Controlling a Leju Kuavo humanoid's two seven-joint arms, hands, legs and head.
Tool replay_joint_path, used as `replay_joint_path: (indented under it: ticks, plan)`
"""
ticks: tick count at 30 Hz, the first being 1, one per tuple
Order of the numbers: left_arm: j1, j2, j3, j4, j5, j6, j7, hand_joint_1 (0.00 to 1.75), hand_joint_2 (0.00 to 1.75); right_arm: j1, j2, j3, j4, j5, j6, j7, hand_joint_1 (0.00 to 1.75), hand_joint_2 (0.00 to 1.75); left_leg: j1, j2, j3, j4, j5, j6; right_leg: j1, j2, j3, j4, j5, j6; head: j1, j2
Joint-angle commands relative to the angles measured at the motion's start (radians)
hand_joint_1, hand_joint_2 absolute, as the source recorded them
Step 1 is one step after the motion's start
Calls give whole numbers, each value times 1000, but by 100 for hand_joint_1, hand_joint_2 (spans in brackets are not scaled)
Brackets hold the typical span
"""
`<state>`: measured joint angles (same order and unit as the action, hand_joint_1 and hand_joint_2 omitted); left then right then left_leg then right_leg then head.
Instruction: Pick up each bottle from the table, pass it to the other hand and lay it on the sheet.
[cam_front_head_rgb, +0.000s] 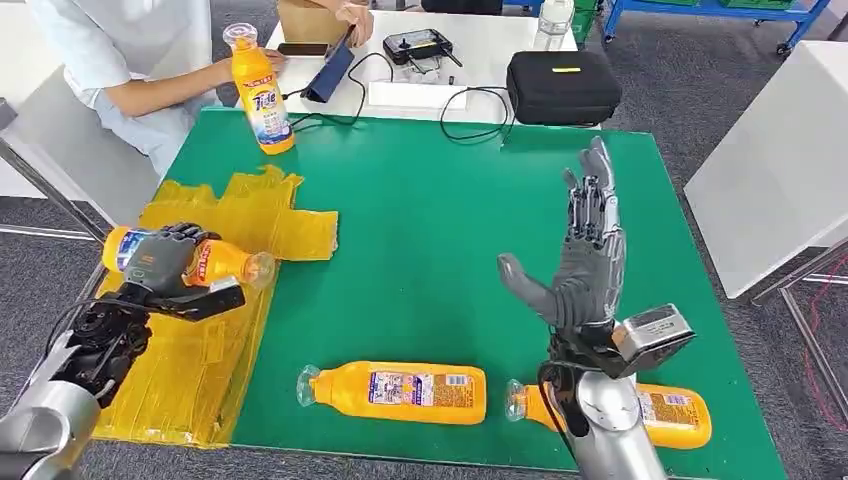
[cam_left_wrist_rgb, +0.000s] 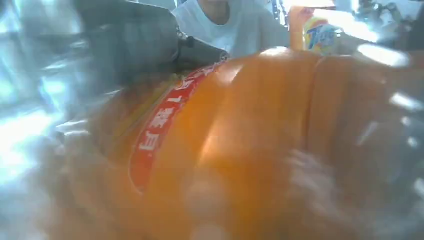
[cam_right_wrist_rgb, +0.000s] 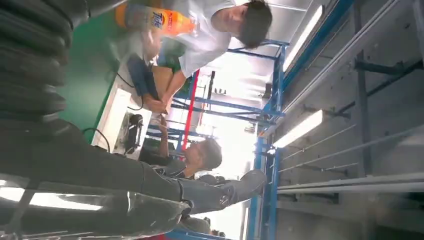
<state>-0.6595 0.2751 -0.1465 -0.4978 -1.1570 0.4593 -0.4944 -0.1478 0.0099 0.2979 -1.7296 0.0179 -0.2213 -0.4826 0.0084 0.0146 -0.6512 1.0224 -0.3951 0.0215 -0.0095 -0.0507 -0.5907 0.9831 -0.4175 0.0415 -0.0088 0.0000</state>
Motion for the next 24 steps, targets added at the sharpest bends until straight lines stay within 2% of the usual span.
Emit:
replay_joint_path:
  ticks: [1,16,18,24]
  plan:
    - [-37,5,-6,74,-4,-11,-2,175,175,-48,-5,14,85,-5,4,1,0,175,0,1,4,0,-2,-1,0,5,4,-1,-1,-1,0,0]
    - [-28,3,-82,97,-91,-8,14,175,175,-67,1,25,127,-13,31,5,0,175,0,0,6,-1,-2,-1,-1,6,6,-1,-2,-1,0,0]
    - [-32,2,-108,110,-118,-25,21,175,175,-78,1,35,142,-10,41,10,0,175,0,0,2,-1,-1,0,0,3,2,-1,0,-1,0,0]
    - [-49,-6,-136,126,-146,-59,34,175,175,-96,9,55,175,2,55,18,0,175,0,0,5,0,-1,-1,0,5,4,0,-1,-1,0,0]
